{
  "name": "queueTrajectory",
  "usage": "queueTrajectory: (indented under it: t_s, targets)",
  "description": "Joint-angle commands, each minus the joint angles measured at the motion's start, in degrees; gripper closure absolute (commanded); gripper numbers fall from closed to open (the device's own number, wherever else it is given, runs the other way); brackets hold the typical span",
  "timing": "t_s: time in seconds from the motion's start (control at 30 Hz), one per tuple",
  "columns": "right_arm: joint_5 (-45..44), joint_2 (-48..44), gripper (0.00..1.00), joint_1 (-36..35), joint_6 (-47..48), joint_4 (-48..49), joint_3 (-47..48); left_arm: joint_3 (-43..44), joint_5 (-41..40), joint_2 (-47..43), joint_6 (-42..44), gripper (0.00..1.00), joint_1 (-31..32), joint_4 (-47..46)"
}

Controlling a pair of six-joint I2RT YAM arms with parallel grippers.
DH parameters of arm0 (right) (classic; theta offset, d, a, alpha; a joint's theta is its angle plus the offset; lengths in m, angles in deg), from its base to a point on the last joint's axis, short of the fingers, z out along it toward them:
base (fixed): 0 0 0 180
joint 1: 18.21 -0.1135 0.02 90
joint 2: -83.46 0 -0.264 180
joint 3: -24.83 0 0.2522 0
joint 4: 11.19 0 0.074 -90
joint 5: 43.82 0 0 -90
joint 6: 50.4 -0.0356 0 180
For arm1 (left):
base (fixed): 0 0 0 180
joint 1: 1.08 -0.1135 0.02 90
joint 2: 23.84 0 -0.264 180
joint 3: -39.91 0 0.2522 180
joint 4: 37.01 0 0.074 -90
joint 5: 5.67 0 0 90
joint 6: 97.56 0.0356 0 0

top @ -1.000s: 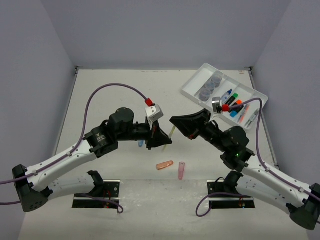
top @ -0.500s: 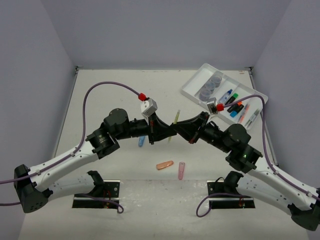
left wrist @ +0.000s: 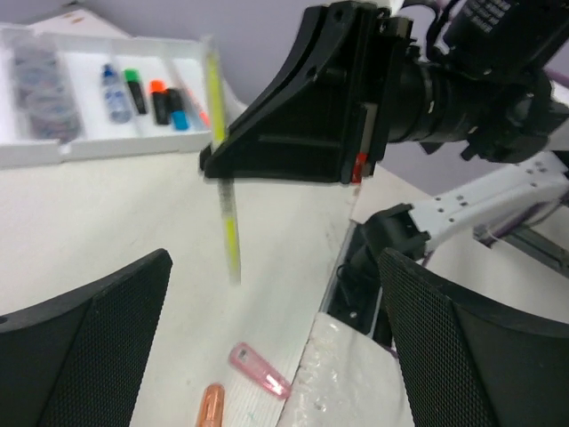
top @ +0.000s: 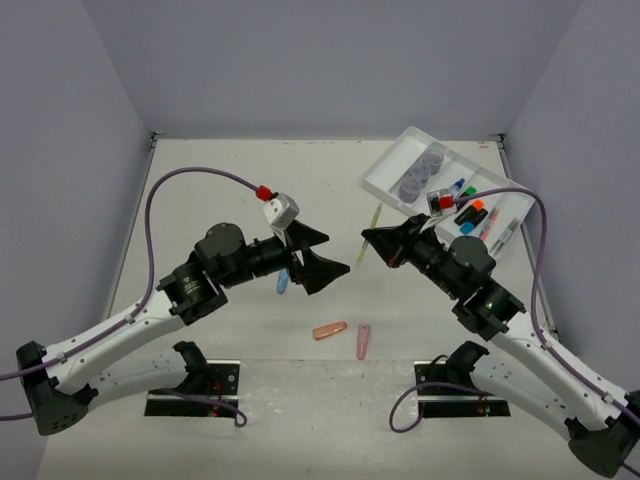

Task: Sort the stationery into containers
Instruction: Place the pen in the storage box.

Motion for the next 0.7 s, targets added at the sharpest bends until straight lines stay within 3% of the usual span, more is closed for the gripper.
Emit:
queueTrajectory:
  t_s: [0.0,0.1,0.23,0.33,0.5,0.6,0.67]
  targets:
    - [-5.39,0.4,1.0,9.02,-1.14,-8.02,-0.22,3.42,-23.05,-5.69,0.91,0.0,-0.22,16.91]
    - [-11.76,3.12,1.0,15.77,-0.1,-15.82,2.02,5.98,-36.49,-9.25,-0.69,0.0,-0.22,28.68]
    - [-10.76,6.13,1.0,29.33,0.13,-20.5,3.1,7.19,-48.76,-13.62,-1.02,0.0,-0.22,40.48]
    - [-17.35,7.64,1.0,36.6,0.99,-20.87,4.01,8.45,-52.21,-13.26,-2.33,0.0,-0.17,47.31]
    - [-28.53,16.42,1.0,41.03,4.54,-23.48,10.3,1.33,-62.25,-12.83,-5.93,0.0,-0.78,45.89]
    - [-30.61,19.91,1.0,45.8,5.31,-23.68,11.66,-1.18,-58.28,-10.61,-6.2,0.0,-5.37,43.21]
    - [-28.54,24.41,1.0,50.62,5.4,-23.43,13.4,-1.09,-53.87,-8.26,-6.68,0.0,-13.08,42.53]
